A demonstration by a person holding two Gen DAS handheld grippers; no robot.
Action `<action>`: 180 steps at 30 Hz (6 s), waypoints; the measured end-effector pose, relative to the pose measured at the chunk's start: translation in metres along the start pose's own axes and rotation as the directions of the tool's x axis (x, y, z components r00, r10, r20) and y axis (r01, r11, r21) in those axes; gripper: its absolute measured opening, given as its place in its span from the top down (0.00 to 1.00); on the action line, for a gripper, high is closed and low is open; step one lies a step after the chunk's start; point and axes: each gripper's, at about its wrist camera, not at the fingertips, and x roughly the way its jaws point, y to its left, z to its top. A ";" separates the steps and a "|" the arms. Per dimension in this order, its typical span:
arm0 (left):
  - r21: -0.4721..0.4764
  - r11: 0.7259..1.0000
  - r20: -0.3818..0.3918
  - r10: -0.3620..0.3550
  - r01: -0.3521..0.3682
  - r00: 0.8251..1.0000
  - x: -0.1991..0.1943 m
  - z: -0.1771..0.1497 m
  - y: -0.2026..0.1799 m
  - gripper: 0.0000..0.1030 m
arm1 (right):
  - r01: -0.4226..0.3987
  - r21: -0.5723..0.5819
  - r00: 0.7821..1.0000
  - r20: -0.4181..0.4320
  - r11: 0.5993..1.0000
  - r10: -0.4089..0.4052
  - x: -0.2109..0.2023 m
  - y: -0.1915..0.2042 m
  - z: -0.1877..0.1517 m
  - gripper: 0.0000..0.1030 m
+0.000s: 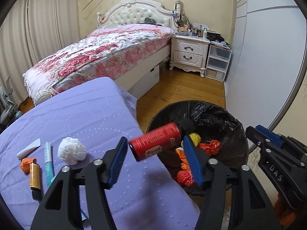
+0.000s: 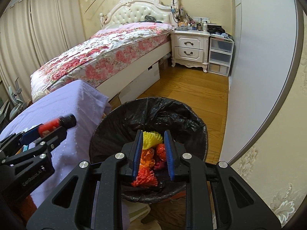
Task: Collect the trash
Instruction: 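Carry both items over the black bin and open the right tool to drop the bag, then open the left tool over the bin to drop the red spray can, then grasp the blue-white printed tube with the left tool, then grasp the white tissue ball with the right tool while the left tool holds the tube, then carry the tube and tissue over the bin and open both tools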
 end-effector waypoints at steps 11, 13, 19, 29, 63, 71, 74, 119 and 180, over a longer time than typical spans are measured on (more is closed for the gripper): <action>-0.010 0.999 -0.004 0.036 -0.036 0.999 0.004 -0.003 -0.005 0.23 | 0.014 0.027 1.000 -0.009 1.000 -0.013 0.003 -0.012 -0.004 0.76; -0.010 0.999 -0.002 0.047 -0.047 0.999 0.001 -0.005 -0.005 0.23 | 0.011 0.023 1.000 -0.010 1.000 -0.011 0.002 -0.010 -0.005 0.76; -0.034 0.996 -0.015 0.083 -0.084 0.996 -0.011 -0.014 0.011 0.23 | -0.009 -0.004 1.000 -0.010 1.000 0.009 -0.002 0.003 -0.007 0.76; -0.111 0.978 -0.053 0.174 -0.179 0.983 -0.031 -0.041 0.055 0.23 | -0.073 -0.084 0.997 -0.030 0.994 0.070 -0.009 0.047 -0.020 0.62; -0.228 0.957 -0.051 0.170 -0.177 0.984 -0.070 -0.079 0.125 0.83 | -0.211 -0.235 0.977 -0.077 0.949 0.198 -0.018 0.132 -0.036 0.62; -0.275 0.927 -0.023 0.257 -0.254 0.966 -0.094 -0.085 0.165 0.83 | -0.277 -0.294 0.961 -0.096 0.915 0.260 -0.009 0.178 -0.029 0.48; -0.298 0.911 -0.027 0.290 -0.284 0.957 -0.099 -0.090 0.184 0.83 | -0.296 -0.309 0.955 -0.108 0.904 0.275 -0.002 0.196 -0.026 0.45; -0.262 0.948 0.010 0.190 -0.181 0.982 -0.089 -0.081 0.158 0.83 | -0.182 -0.270 0.983 -0.081 0.946 0.167 0.003 0.153 -0.014 0.70; 0.045 0.999 0.017 0.030 -0.031 0.999 0.028 0.005 -0.024 0.30 | 0.070 -0.033 0.997 -0.034 0.997 -0.071 0.040 -0.003 0.016 0.56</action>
